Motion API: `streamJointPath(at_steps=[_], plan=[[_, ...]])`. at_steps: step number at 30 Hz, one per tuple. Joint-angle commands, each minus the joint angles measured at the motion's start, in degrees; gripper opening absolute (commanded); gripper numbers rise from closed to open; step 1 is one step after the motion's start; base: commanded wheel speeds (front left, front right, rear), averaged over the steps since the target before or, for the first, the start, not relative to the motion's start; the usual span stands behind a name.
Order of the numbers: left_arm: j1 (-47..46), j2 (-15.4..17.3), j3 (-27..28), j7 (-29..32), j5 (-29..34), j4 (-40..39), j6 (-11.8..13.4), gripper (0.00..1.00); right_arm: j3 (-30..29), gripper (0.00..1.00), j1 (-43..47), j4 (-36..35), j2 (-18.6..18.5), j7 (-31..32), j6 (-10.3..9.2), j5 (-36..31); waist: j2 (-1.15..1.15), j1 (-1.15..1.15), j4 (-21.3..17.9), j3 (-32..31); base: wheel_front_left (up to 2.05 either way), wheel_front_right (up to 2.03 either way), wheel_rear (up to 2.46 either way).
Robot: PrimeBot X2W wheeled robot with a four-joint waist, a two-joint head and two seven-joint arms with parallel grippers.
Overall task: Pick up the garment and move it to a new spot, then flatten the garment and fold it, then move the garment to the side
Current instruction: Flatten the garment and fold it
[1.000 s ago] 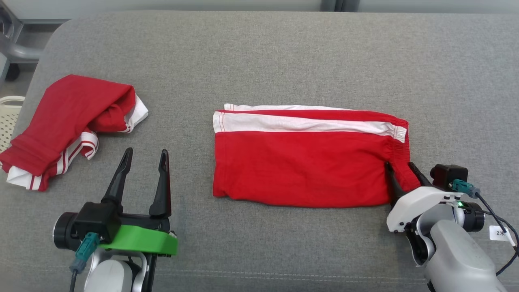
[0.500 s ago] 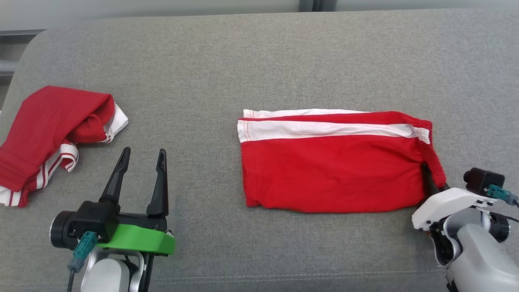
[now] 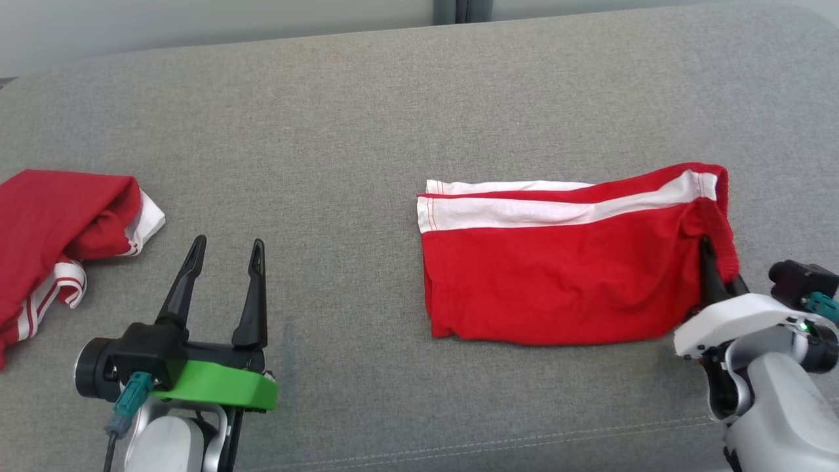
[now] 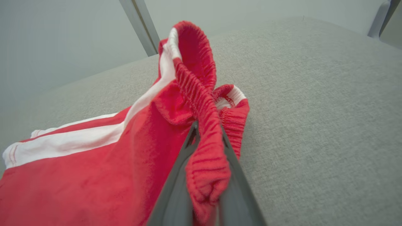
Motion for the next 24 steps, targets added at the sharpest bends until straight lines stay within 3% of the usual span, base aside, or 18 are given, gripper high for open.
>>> streamJointPath(at_steps=[1, 11, 22, 23, 24], plan=[[-0.1, 0.39, 0.15, -0.01, 0.51, -0.06, 0.05, 1.0, 1.16, 0.0, -0.58, -2.12, 1.09, -0.05, -0.08, -1.08, 0.0, 0.0, -0.26, -0.22, 0.0, 0.0, 0.0], [-0.41, -0.31, -0.82, -0.02, 0.26, -0.12, 0.2, 1.0, 19.39, 0.0, -1.25, -14.42, 6.31, 5.5, -0.05, -3.13, 0.0, 0.0, 2.21, 0.27, 0.0, 0.0, 0.0], [-2.21, -1.51, -2.38, -0.01, -0.26, 1.35, -0.39, 1.0, 26.79, 0.0, -3.8, -7.93, 7.29, 6.22, -0.05, -1.75, 0.0, 0.0, 7.13, 1.77, 0.0, 0.0, 0.0], [-2.0, -1.61, -2.55, 0.0, -0.37, 2.07, -0.25, 1.0, 27.54, 0.87, -4.62, -6.14, 7.44, 5.13, -0.04, -1.96, 0.0, 0.0, 7.58, 1.9, 0.0, 0.0, 0.0], [-2.0, -1.61, -2.55, 0.0, -0.37, 2.07, -0.25, 1.0, 27.54, 0.87, -4.62, -6.14, 7.44, 5.13, -0.04, -1.96, 0.0, 0.0, 7.58, 1.9, 0.0, 0.0, 0.0]])
